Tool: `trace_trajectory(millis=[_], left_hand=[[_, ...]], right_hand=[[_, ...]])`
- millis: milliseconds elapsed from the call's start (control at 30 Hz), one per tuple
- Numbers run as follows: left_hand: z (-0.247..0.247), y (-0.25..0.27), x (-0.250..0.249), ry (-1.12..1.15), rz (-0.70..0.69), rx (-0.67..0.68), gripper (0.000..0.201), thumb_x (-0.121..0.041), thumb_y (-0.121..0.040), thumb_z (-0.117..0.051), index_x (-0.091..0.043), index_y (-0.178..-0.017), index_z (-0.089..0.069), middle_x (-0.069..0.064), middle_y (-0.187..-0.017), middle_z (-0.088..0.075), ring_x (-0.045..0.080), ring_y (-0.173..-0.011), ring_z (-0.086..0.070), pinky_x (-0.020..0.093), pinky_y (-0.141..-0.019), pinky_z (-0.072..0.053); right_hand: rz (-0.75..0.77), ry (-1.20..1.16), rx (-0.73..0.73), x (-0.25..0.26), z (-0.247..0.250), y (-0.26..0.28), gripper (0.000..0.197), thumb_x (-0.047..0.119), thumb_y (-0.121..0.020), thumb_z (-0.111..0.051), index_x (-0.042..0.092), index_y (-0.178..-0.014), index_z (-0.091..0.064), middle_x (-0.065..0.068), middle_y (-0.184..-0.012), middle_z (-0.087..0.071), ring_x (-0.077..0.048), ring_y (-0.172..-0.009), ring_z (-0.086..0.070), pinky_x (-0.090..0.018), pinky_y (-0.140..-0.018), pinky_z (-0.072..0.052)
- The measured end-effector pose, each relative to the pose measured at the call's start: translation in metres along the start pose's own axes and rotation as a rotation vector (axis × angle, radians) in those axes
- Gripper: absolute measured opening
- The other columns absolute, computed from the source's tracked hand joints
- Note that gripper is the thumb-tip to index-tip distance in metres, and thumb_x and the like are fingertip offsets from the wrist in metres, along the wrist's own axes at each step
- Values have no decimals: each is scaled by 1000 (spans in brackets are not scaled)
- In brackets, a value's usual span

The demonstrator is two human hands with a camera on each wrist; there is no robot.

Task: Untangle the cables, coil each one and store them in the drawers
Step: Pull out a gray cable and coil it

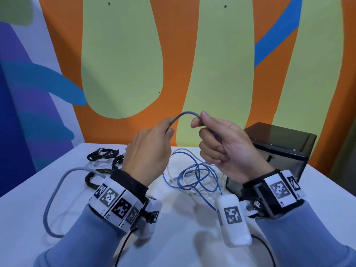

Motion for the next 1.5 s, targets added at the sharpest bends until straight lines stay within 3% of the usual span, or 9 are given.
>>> trace_trajectory(millis=[200, 400, 533, 667, 867, 1100, 1300, 1400, 1500], left_hand=[[-35, 15, -21, -5, -100, 354, 15, -44, -109, -52, -32, -110, -60, -1, -65, -51, 32, -71, -50, 42, -63, -40], [-24, 31, -56, 307, -214, 559, 23, -42, -100, -71, -24, -87, -74, -6, -50, -45, 14, -49, -37, 27, -49, -28], [-9, 34, -61, 621, -217, 606, 34, -25, -99, -75, -2, -77, -67, -5, -61, -51, 6, -51, -38, 14, -49, -29], [12, 17, -39, 819, -124, 405, 28, -31, -94, -74, -4, -88, -75, 5, -56, -47, 11, -49, -28, 20, -46, -23], [40, 2, -20, 769, -148, 67, 34, -34, -84, -83, -1, -82, -75, 19, -59, -44, 12, -53, -31, 22, -49, -26], [54, 0, -8, 292, -285, -202, 50, -66, -93, -70, -22, -70, -67, -1, -52, -50, 23, -52, -43, 39, -49, -37], [7, -6, 12, -155, -126, 74, 47, -65, -105, -37, -30, -84, -60, -13, -64, -66, 17, -60, -62, 43, -61, -52], [-13, -4, 20, -176, -111, 206, 24, -46, -109, -41, -32, -95, -56, -6, -71, -67, 28, -69, -64, 48, -68, -55], [-25, 1, 6, -127, -169, 291, 22, -41, -111, -43, -31, -100, -59, -4, -69, -62, 25, -68, -57, 46, -69, -52]], right_hand=[[135, -116, -105, 7, 8, -2, 38, 21, -111, -41, 1, -140, -56, -8, -94, -76, -15, -65, -69, -19, -49, -46], [218, -24, -232, 0, 22, -7, 40, 25, -114, -36, 3, -147, -43, -21, -115, -76, -32, -109, -75, -30, -91, -60], [162, 309, -258, -10, 23, -8, 37, 27, -114, -38, 14, -147, -49, -7, -84, -79, -20, -78, -77, -26, -72, -59], [71, 419, -206, -11, 21, -5, 33, 27, -113, -42, 15, -135, -63, -4, -50, -54, -18, -42, -45, -28, -48, -41], [-96, 244, 31, -18, -2, -2, 39, 22, -110, -41, -6, -121, -66, 0, -48, -28, -14, -48, -15, -32, -50, -9], [-223, -26, 195, -18, -10, 5, 29, 29, -107, -40, 15, -86, -55, 8, -51, -25, -6, -43, -13, -24, -42, -7], [-160, -210, 167, -9, -6, 5, 32, 30, -109, -37, 15, -87, -56, 10, -47, -28, -7, -41, -11, -22, -41, -10], [-32, -311, 87, 9, 2, 3, 38, 28, -109, -37, 7, -113, -69, 9, -46, -30, -8, -41, -10, -20, -41, -14], [69, -415, 38, 23, 7, 4, 46, 26, -112, -34, -1, -142, -55, 8, -53, -39, -8, -39, -22, -17, -41, -25]])
Point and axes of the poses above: each hand's wrist, its own y-axis away from the middle knuckle, its own z-axis out of the back of the hand, x = y × z, the point moved 9 cm from there along -y, towards the middle knuckle
